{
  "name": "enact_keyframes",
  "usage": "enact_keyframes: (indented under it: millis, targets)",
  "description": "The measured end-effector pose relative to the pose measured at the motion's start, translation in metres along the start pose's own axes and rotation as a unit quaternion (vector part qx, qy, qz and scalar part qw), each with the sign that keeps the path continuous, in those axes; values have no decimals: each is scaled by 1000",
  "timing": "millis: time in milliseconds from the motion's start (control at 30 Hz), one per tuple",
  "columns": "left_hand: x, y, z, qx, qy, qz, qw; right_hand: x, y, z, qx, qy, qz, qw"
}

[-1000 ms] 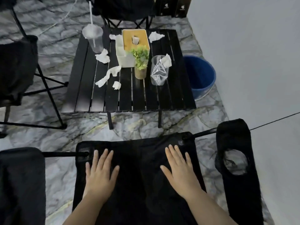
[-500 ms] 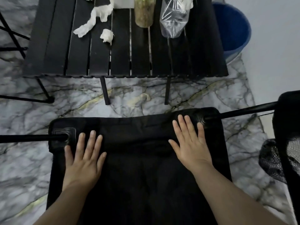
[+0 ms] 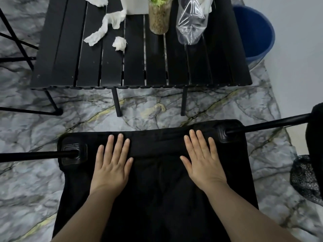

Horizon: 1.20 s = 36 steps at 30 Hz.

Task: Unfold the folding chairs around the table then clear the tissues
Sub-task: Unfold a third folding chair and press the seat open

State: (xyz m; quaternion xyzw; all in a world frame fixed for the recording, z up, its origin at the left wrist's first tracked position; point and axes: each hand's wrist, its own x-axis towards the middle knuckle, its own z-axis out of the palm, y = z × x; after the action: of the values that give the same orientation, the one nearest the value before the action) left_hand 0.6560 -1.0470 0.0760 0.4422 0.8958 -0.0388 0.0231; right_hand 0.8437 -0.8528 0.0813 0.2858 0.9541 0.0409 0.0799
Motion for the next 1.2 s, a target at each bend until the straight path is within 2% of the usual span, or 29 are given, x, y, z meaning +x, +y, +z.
enact_keyframes:
  millis: [133, 300, 500, 633, 800, 1000, 1200]
  targets:
    - [0, 2, -7, 5, -21, 3, 1000, 0, -1, -2, 6, 1, 2, 1000]
    - [4, 13, -17, -37, -10, -34, 999, 3, -10, -13, 43, 23, 26, 998]
    - [11, 15, -6, -22, -23, -31, 999, 13, -4, -4, 17, -3, 9, 1000]
    - [7, 20, -14, -43, -7, -36, 998, 6, -13, -13, 59, 9, 31, 998]
    - [1, 35, 3, -19, -10, 9, 1000, 10, -32, 0, 35, 11, -61, 997]
    - [3, 35, 7, -18, -13, 2, 1000, 12, -30, 7, 39, -4, -49, 998]
    - [-1, 34, -2, -31, -59, 0, 998, 11, -30, -2, 37, -54, -47, 997]
